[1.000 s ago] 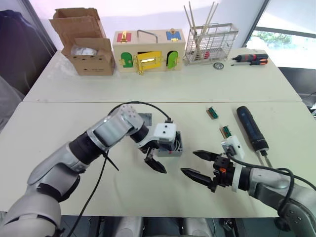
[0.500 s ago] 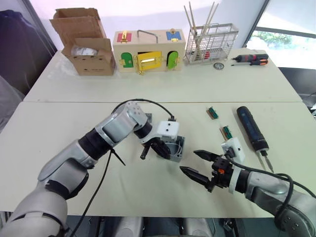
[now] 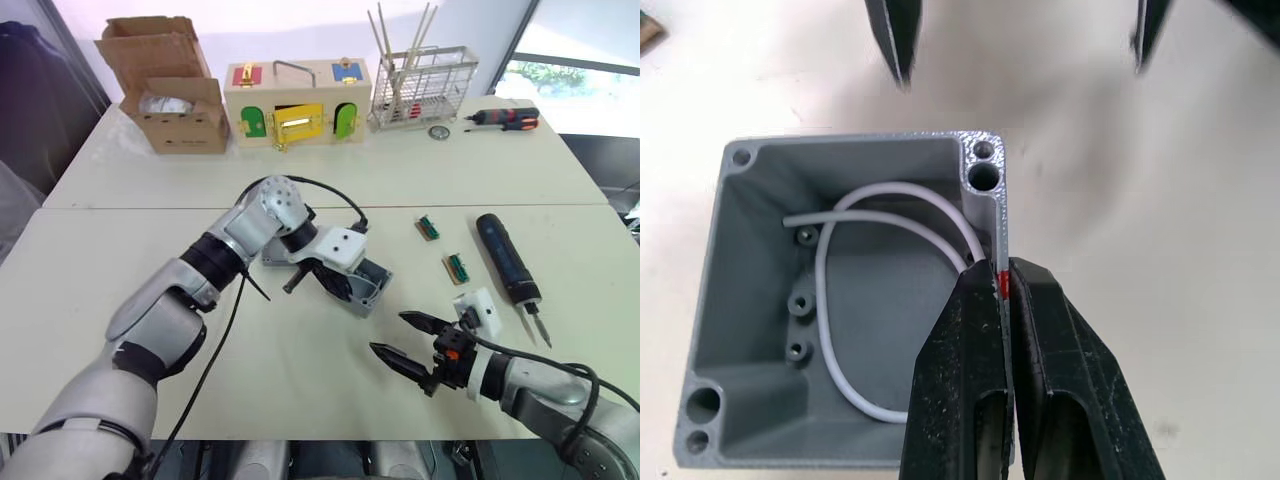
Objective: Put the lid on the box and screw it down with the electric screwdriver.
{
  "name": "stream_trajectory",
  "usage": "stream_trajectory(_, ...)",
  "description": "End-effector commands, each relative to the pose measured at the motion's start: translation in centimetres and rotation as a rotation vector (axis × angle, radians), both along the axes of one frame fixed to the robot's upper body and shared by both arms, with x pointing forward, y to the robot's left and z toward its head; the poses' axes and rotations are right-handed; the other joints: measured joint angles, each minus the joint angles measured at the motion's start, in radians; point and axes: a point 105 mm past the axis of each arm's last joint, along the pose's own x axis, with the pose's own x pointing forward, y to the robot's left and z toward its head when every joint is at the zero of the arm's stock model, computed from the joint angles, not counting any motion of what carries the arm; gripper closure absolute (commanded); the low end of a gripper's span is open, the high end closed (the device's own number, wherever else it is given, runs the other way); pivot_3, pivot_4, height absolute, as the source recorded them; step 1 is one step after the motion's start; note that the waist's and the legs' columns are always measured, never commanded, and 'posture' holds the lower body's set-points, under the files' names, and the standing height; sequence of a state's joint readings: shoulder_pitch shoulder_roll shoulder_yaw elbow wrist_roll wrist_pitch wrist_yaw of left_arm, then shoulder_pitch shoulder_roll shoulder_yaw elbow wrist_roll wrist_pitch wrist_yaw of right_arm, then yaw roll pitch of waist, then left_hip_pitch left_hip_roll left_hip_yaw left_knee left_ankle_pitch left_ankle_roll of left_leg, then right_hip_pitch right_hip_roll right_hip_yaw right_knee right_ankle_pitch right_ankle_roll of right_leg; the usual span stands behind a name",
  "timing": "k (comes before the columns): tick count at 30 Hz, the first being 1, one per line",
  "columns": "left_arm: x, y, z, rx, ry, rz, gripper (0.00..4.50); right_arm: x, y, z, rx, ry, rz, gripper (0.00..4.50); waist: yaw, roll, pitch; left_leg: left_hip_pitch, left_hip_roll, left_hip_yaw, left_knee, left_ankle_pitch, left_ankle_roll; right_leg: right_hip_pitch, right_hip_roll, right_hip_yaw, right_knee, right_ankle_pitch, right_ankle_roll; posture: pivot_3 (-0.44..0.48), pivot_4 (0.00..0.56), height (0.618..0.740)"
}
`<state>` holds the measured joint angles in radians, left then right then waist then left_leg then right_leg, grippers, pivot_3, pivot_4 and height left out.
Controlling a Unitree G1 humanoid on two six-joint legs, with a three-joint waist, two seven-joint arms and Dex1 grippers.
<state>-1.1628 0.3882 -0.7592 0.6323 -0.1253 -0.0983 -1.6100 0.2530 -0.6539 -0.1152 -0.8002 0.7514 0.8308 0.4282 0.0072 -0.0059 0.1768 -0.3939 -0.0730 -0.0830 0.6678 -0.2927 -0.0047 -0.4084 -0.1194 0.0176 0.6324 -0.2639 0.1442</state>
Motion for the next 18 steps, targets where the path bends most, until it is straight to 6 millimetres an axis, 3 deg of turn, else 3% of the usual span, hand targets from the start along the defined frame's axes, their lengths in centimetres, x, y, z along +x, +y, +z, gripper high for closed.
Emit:
stream_trajectory(1, 0.3, -0.2, 0.8, 0.014, -0.052, -0.072, 4.41, -0.5, 0.7, 1.6, 0.026, -0.078, -0.006, 0.00, 0.001, 0.000, 0.000, 0.000, 0.000, 0.000, 0.000, 0.000, 0.000, 0.000, 0.000, 0.000, 0.000, 0.000, 0.000, 0.000, 0.150, 0.730)
stream_trajectory(9, 0.7, 0.2, 0.5, 0.042, -0.062, -0.097, 4.41, -0.7, 0.8, 1.5, 0.028, -0.083, -0.045, 0.00, 0.004, 0.000, 0.000, 0.000, 0.000, 0.000, 0.001, 0.000, 0.000, 0.000, 0.000, 0.000, 0.000, 0.000, 0.000, 0.000, 0.150, 0.730)
stream_trajectory(12, 0.8, 0.5, 0.4, 0.044, -0.055, -0.098, 3.60, -0.6, 0.7, 1.6, 0.027, -0.087, -0.046, 0.00, 0.003, 0.000, 0.000, 0.000, 0.000, 0.000, 0.001, 0.000, 0.000, 0.000, 0.000, 0.000, 0.000, 0.000, 0.000, 0.000, 0.150, 0.730)
stream_trajectory(15, 0.9, 0.8, 0.6, 0.033, -0.044, -0.072, 2.13, -0.4, 0.5, 1.8, 0.018, -0.091, -0.030, 0.00, 0.002, 0.000, 0.000, 0.000, 0.000, 0.000, 0.001, 0.000, 0.000, 0.000, 0.000, 0.000, 0.000, 0.000, 0.000, 0.000, 0.150, 0.730)
stream_trajectory(18, 1.4, 0.9, 2.4, -0.015, -0.042, -0.022, 0.62, -0.3, 0.2, 2.2, 0.001, -0.096, -0.002, 0.00, 0.002, 0.000, 0.000, 0.000, 0.000, 0.000, 0.001, 0.000, 0.000, 0.000, 0.000, 0.000, 0.000, 0.000, 0.000, 0.000, 0.150, 0.730)
